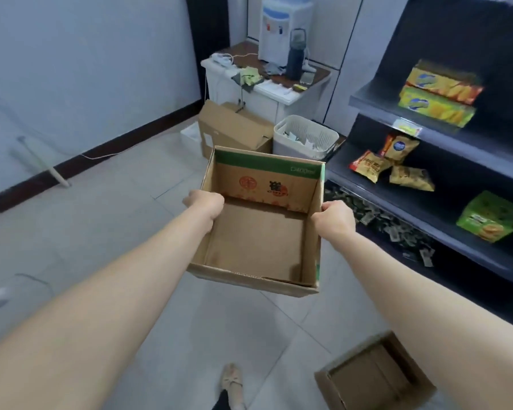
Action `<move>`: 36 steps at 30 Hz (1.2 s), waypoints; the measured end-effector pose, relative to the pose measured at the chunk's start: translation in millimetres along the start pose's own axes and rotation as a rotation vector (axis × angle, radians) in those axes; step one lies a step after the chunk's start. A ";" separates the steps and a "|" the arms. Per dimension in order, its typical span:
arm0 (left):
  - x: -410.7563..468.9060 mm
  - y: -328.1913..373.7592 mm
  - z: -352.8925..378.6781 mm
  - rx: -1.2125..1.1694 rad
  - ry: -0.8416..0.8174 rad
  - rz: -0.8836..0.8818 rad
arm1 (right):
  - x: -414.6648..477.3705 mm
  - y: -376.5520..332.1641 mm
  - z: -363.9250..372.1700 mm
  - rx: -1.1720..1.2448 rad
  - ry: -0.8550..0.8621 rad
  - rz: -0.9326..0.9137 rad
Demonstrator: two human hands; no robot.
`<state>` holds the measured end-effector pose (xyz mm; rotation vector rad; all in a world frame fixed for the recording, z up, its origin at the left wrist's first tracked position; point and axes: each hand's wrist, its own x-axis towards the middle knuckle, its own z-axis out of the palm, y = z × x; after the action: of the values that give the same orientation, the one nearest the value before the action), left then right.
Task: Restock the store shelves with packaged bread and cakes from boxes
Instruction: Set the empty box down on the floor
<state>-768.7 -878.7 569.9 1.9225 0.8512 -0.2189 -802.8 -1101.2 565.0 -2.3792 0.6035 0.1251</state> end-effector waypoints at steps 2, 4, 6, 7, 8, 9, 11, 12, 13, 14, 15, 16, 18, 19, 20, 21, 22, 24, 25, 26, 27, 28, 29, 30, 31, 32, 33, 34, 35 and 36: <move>43.5 17.8 -21.4 0.000 0.014 -0.008 | 30.7 -40.3 24.6 0.014 -0.036 -0.030; 80.2 33.8 -39.7 0.012 0.033 -0.010 | 54.4 -75.0 42.7 0.021 -0.053 -0.054; 110.7 49.8 -54.8 -0.003 0.037 -0.008 | 78.2 -106.7 56.6 0.027 -0.069 -0.074; 125.2 57.6 -61.2 -0.007 0.038 -0.008 | 90.6 -121.3 62.7 0.031 -0.076 -0.079; 139.7 65.2 -66.9 -0.013 0.041 -0.008 | 102.8 -135.7 68.4 0.035 -0.080 -0.085; 155.2 72.3 -71.8 -0.018 0.044 -0.007 | 116.0 -149.9 74.8 0.039 -0.082 -0.093; 187.8 86.7 -79.0 -0.031 0.049 -0.003 | 142.6 -177.0 88.9 0.049 -0.082 -0.109; 205.0 94.1 -81.3 -0.033 0.053 -0.003 | 156.0 -189.8 96.7 0.052 -0.081 -0.111; 223.4 101.3 -82.0 -0.035 0.058 -0.005 | 170.4 -201.0 105.7 0.055 -0.081 -0.111; 242.6 108.8 -81.3 -0.034 0.063 -0.008 | 184.6 -211.7 114.5 0.058 -0.084 -0.105; 263.1 116.5 -79.3 -0.034 0.068 -0.014 | 200.9 -221.3 124.5 0.065 -0.091 -0.096; 284.4 124.3 -76.4 -0.036 0.076 -0.022 | 217.7 -230.0 134.9 0.079 -0.100 -0.080; 329.0 142.1 -68.2 -0.029 0.098 -0.039 | 255.7 -247.1 157.7 0.116 -0.128 -0.045; 352.9 151.4 -63.0 -0.017 0.101 -0.047 | 276.6 -255.8 169.7 0.124 -0.143 -0.030; 376.9 161.4 -57.2 -0.005 0.098 -0.054 | 298.2 -264.9 180.9 0.122 -0.157 -0.017; 402.7 172.5 -50.7 0.011 0.095 -0.065 | 322.4 -274.6 192.5 0.122 -0.169 -0.005; 428.1 183.7 -44.4 0.030 0.098 -0.075 | 346.4 -285.3 203.0 0.120 -0.183 0.006; 479.8 205.8 -34.7 0.068 0.100 -0.101 | 392.3 -310.2 225.1 0.112 -0.221 0.033; 508.9 216.7 -29.8 0.076 0.088 -0.107 | 416.3 -323.5 236.3 0.110 -0.230 0.046; 538.6 226.9 -25.2 0.083 0.072 -0.103 | 439.6 -336.8 246.8 0.108 -0.234 0.053; 567.4 235.5 -21.6 0.095 0.056 -0.101 | 461.7 -349.4 257.9 0.105 -0.234 0.055; 595.2 242.9 -18.4 0.106 0.041 -0.098 | 482.1 -361.5 269.0 0.102 -0.234 0.060; 622.0 248.9 -15.7 0.117 0.025 -0.097 | 501.6 -372.1 281.2 0.105 -0.233 0.073; 647.9 253.6 -12.3 0.128 0.005 -0.098 | 519.5 -380.8 294.5 0.113 -0.237 0.089; 672.8 257.4 -8.5 0.140 -0.010 -0.098 | 536.0 -387.1 308.9 0.126 -0.246 0.110; 696.6 260.3 -3.8 0.152 -0.022 -0.096 | 550.9 -391.7 323.9 0.142 -0.254 0.137; 720.8 262.4 2.2 0.161 -0.029 -0.091 | 566.5 -394.5 340.8 0.159 -0.257 0.166; 745.4 263.4 8.9 0.175 -0.038 -0.081 | 581.9 -395.6 358.6 0.179 -0.256 0.197; 769.8 262.7 16.8 0.193 -0.052 -0.072 | 596.3 -395.3 377.2 0.194 -0.254 0.233; 794.2 261.1 25.8 0.215 -0.068 -0.068 | 610.2 -394.9 396.7 0.200 -0.254 0.271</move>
<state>-9.4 -600.4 356.5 2.0732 0.8777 -0.4290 -54.6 -823.8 344.1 -2.0386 0.7725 0.4570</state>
